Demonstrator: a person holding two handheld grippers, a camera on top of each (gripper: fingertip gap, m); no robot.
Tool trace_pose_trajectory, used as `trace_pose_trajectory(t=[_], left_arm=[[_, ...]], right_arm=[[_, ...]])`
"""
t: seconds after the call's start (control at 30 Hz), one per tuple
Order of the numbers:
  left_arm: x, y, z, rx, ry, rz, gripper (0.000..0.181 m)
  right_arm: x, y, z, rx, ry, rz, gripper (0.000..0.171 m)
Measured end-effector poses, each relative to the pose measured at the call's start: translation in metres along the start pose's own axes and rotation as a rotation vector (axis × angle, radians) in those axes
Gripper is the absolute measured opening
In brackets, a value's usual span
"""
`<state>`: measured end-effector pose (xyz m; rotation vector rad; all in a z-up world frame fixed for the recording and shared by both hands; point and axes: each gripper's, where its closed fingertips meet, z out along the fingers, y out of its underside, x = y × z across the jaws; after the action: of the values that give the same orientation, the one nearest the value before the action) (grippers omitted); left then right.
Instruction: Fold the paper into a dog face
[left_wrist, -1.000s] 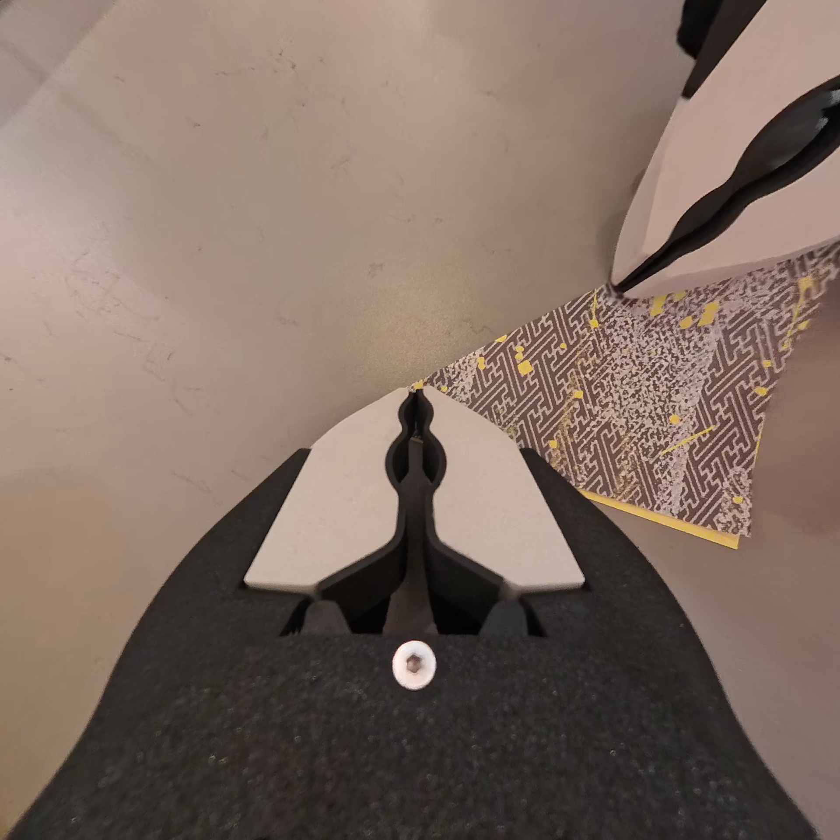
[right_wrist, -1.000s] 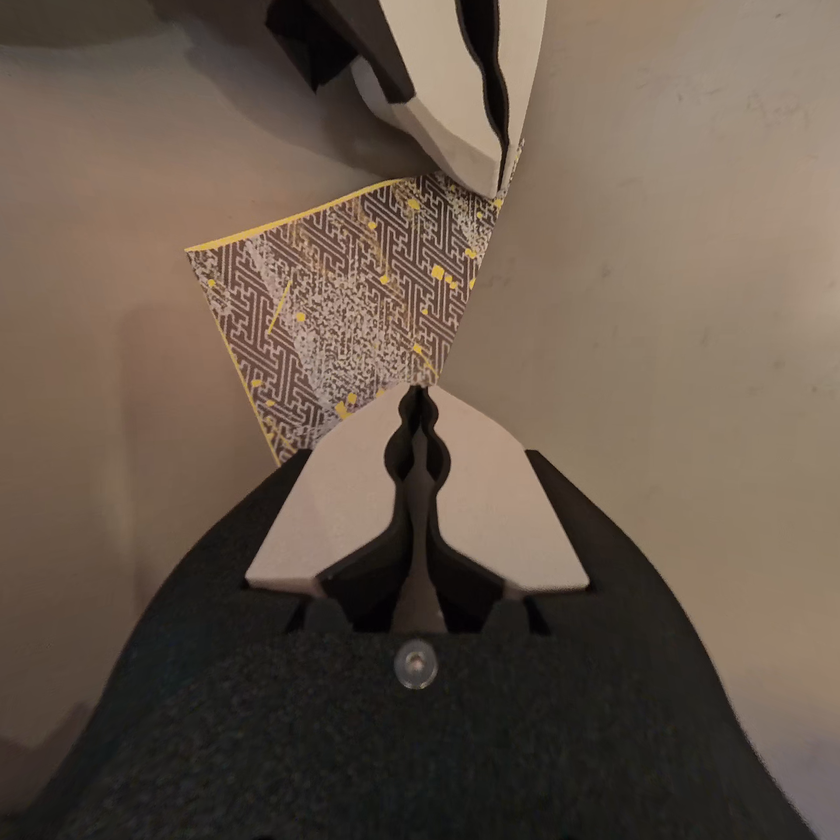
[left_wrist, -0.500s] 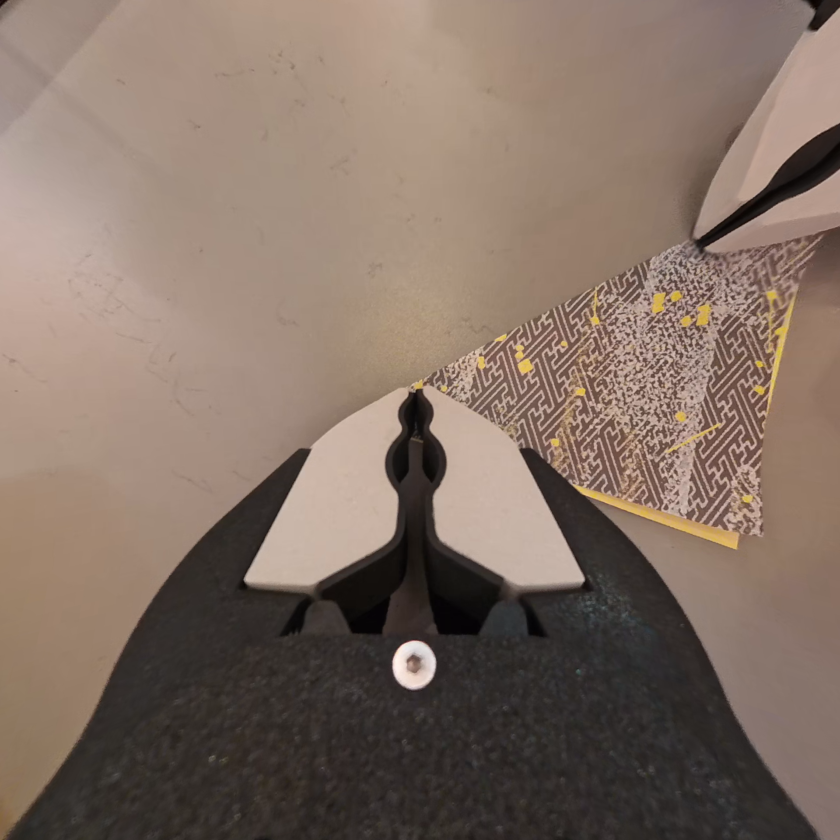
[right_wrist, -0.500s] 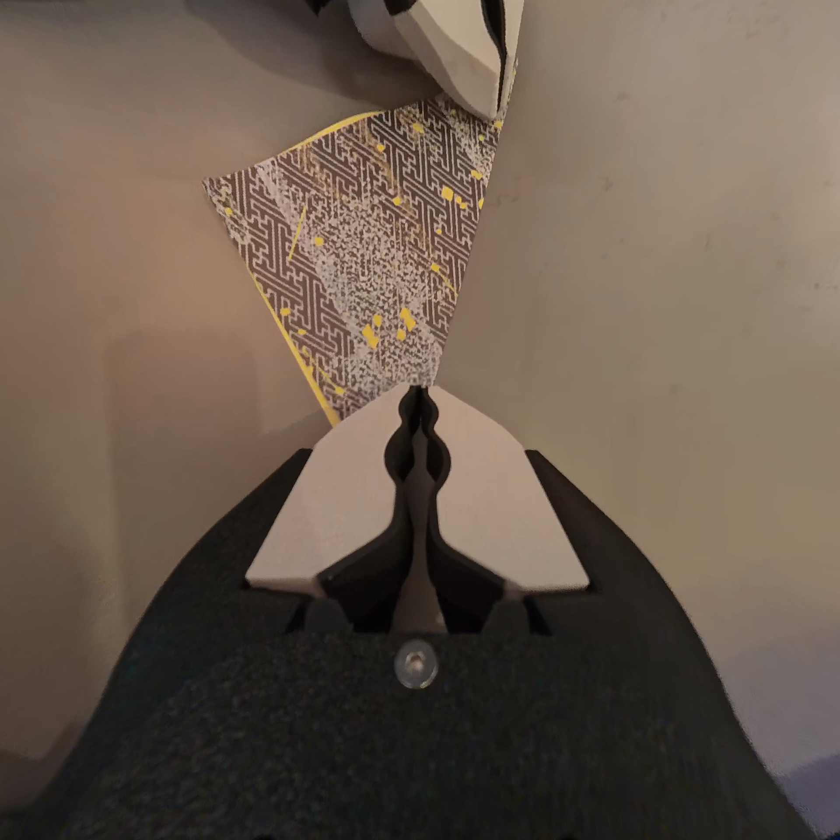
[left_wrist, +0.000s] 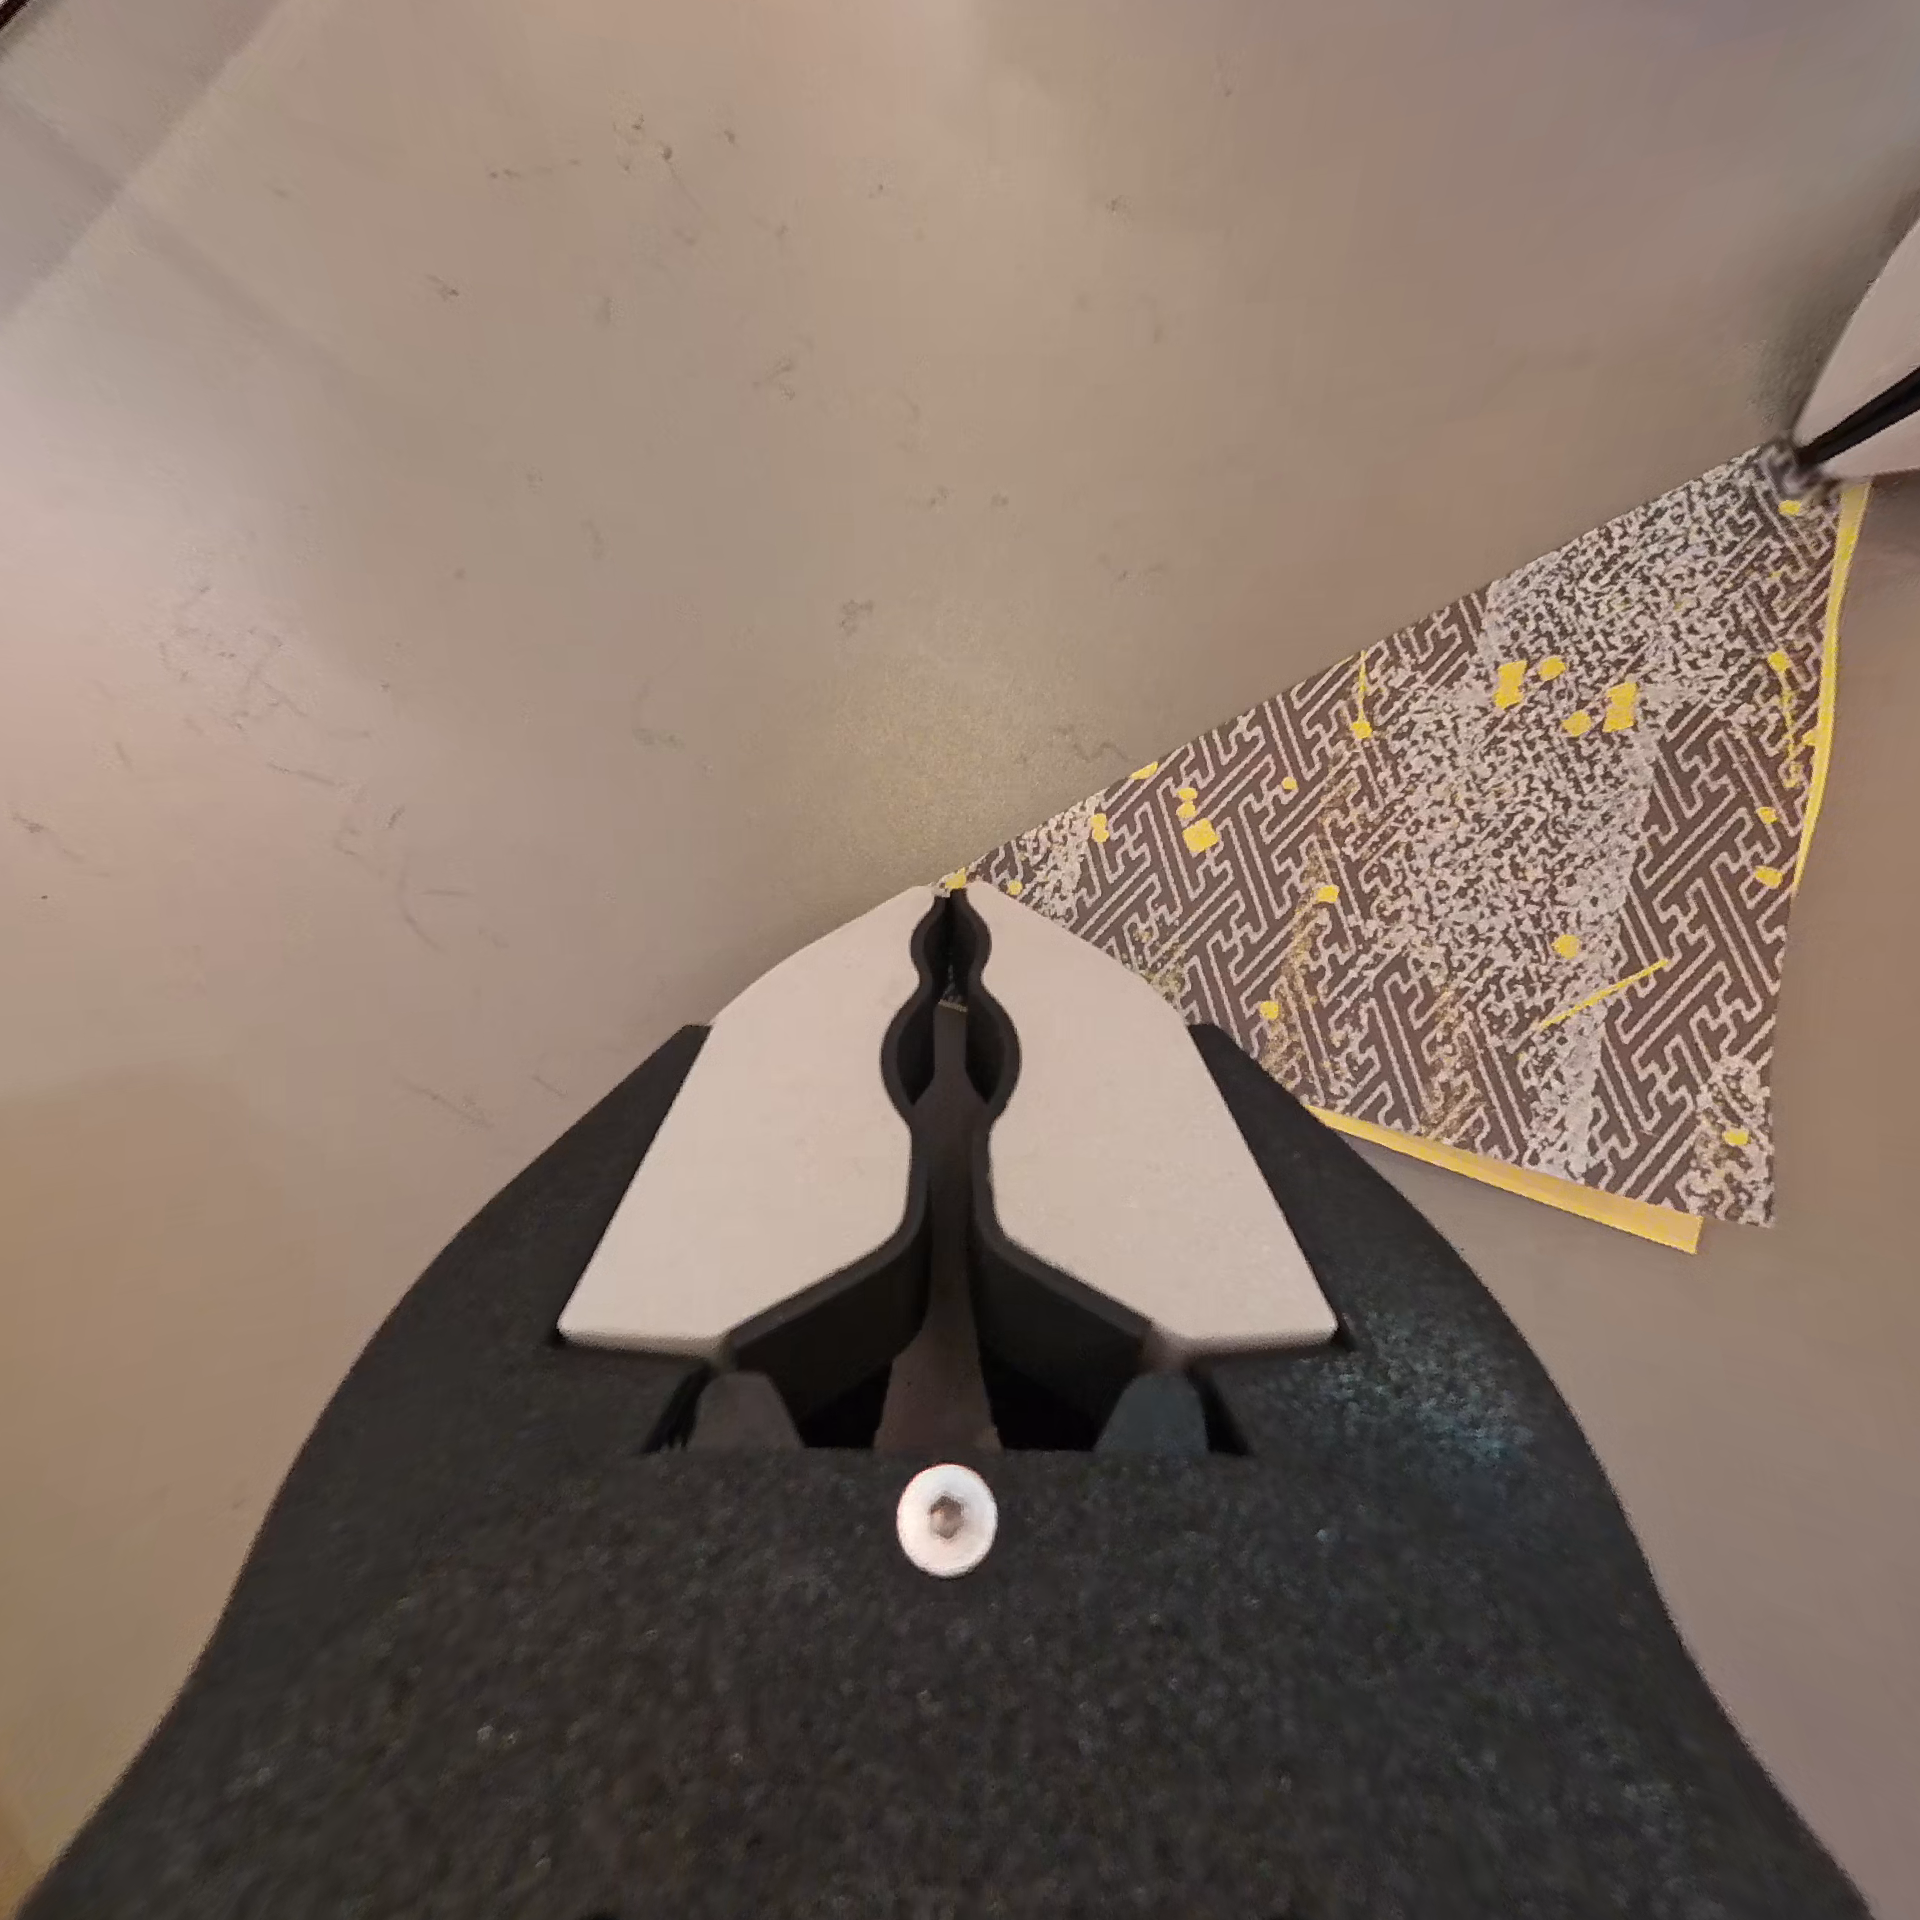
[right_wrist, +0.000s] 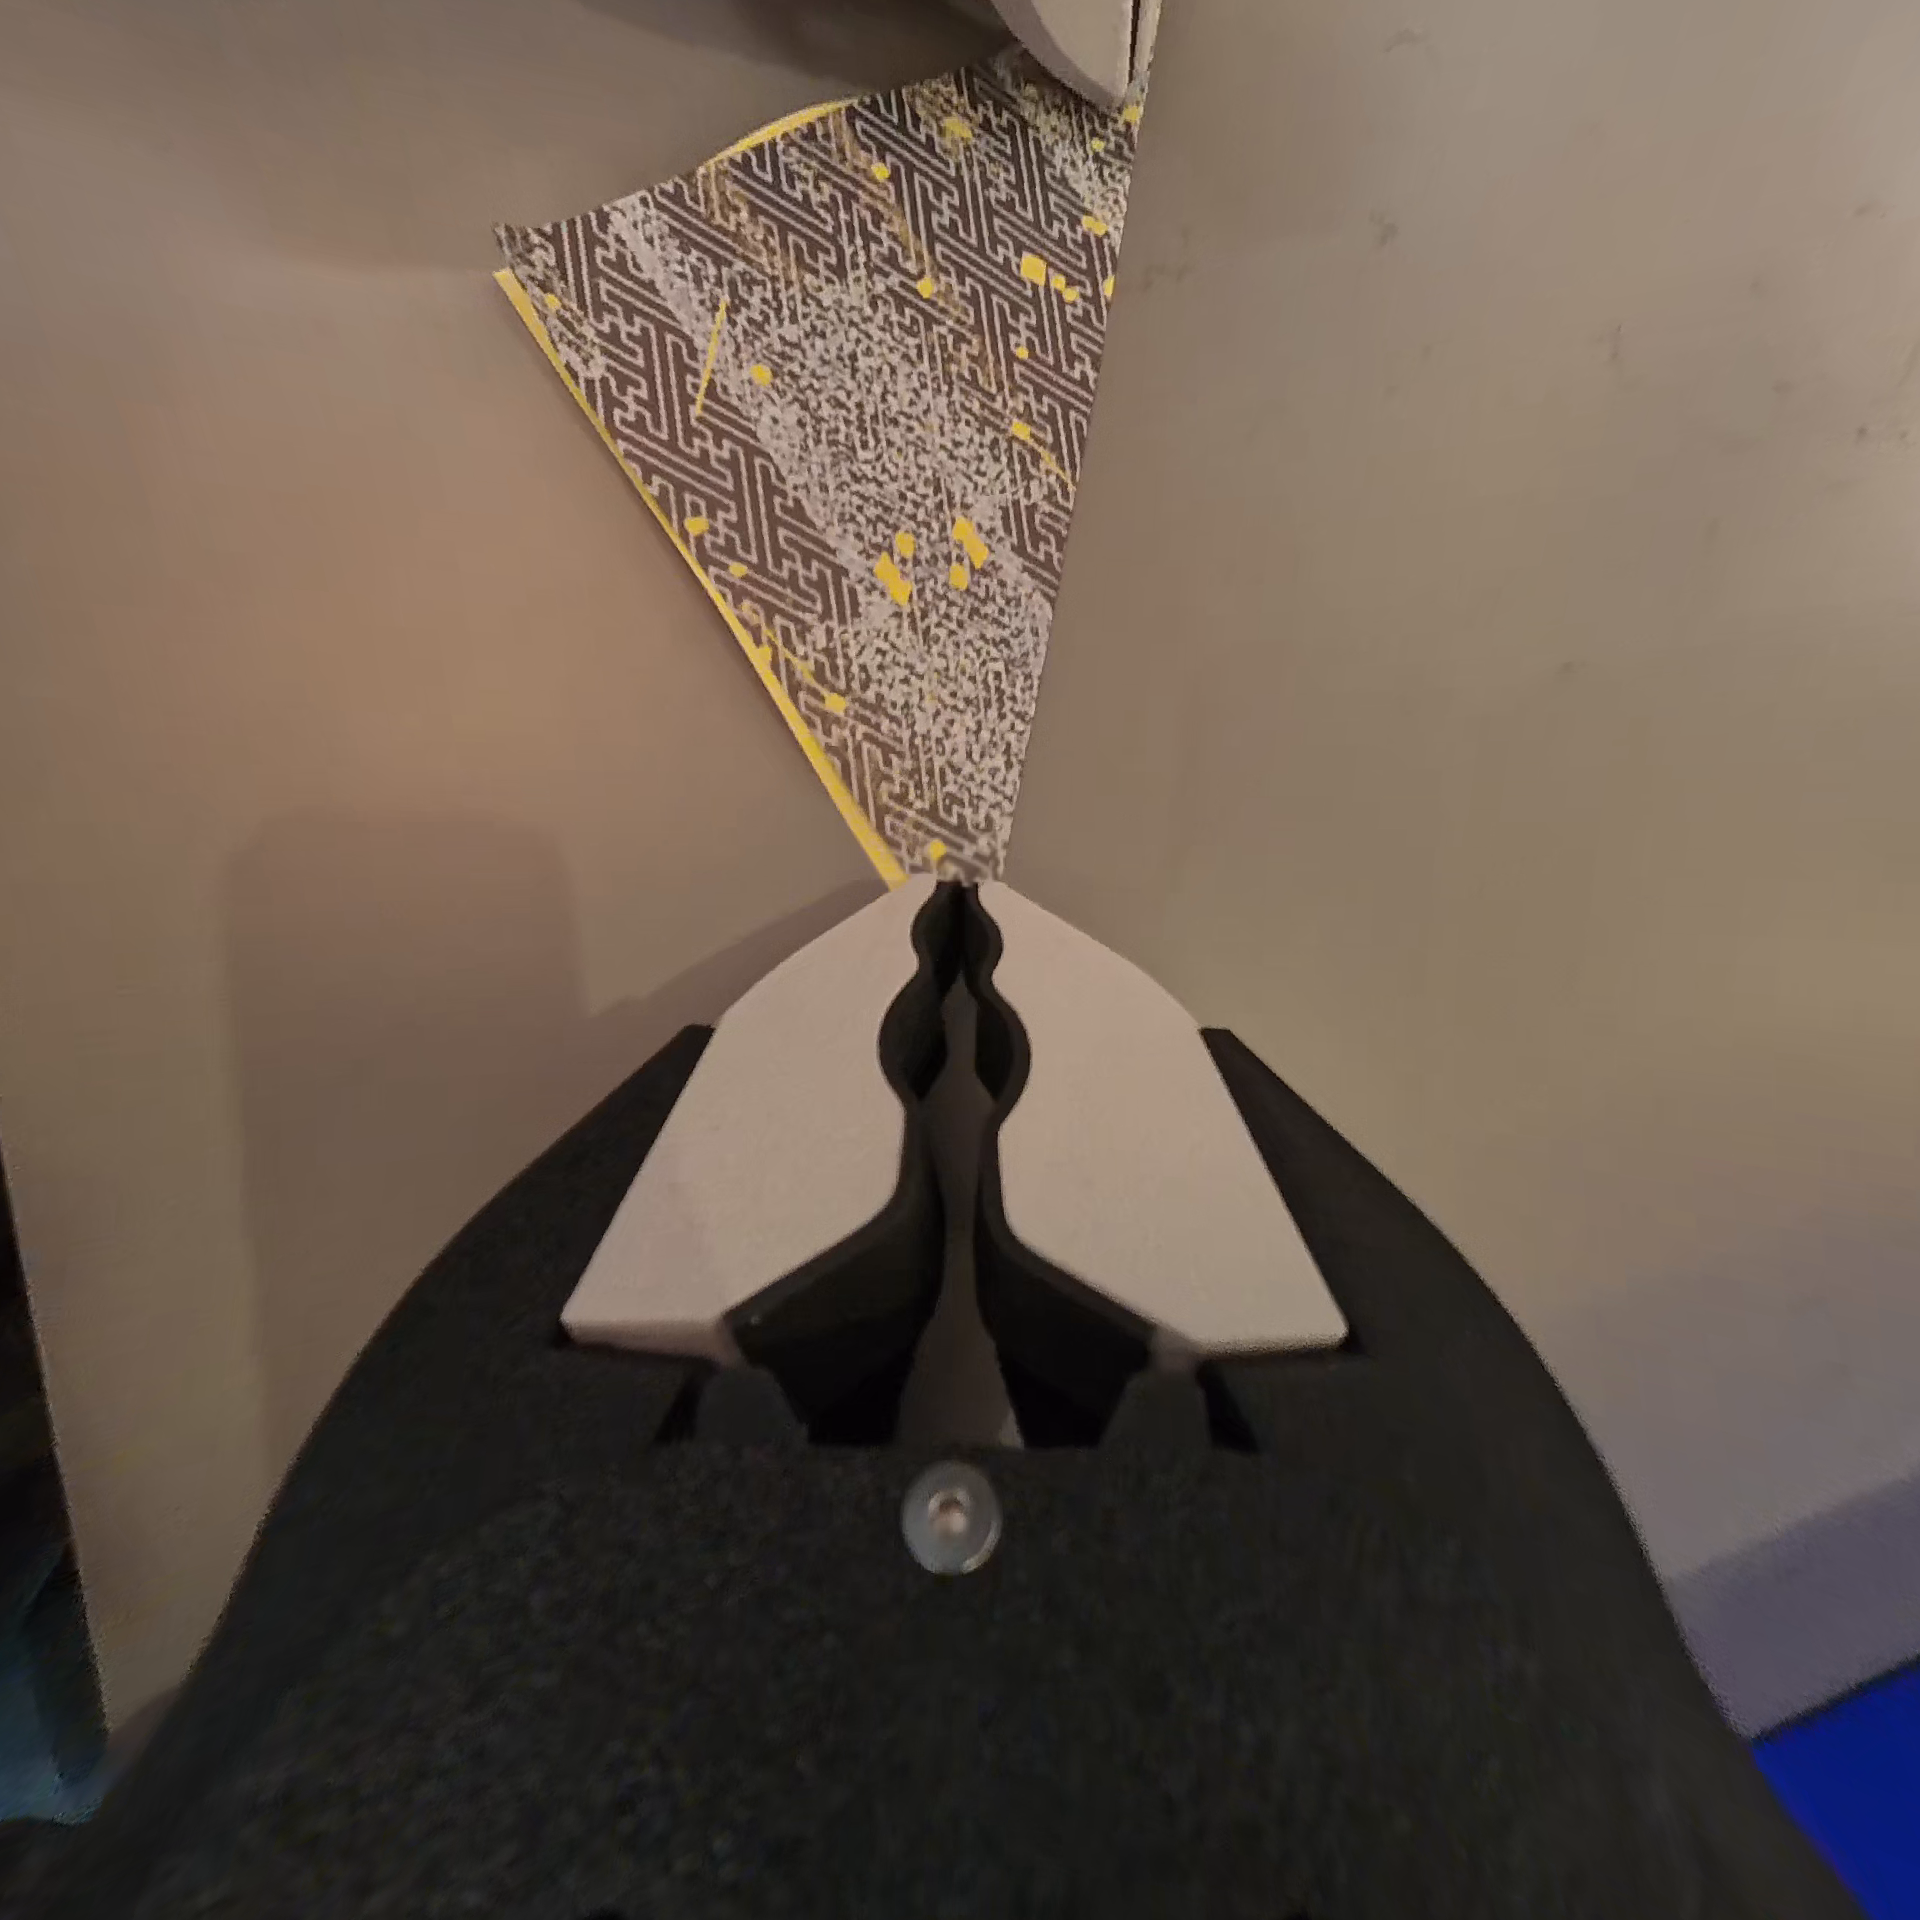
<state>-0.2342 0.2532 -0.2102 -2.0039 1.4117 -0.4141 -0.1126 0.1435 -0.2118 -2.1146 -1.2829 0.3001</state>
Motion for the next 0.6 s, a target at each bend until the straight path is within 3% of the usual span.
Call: trace_pose_trajectory(t=[0.47,0.6], left_arm=[[-0.002,0.004,-0.003,-0.005,-0.033,-0.009,0.0],[-0.002,0.005,-0.005,-0.012,-0.08,-0.037,0.0]], right_arm=[[0.007,0.026,-0.021,-0.039,0.062,0.007,0.0],[0.017,0.007,-0.041,0.064,0.182,-0.002,0.0]])
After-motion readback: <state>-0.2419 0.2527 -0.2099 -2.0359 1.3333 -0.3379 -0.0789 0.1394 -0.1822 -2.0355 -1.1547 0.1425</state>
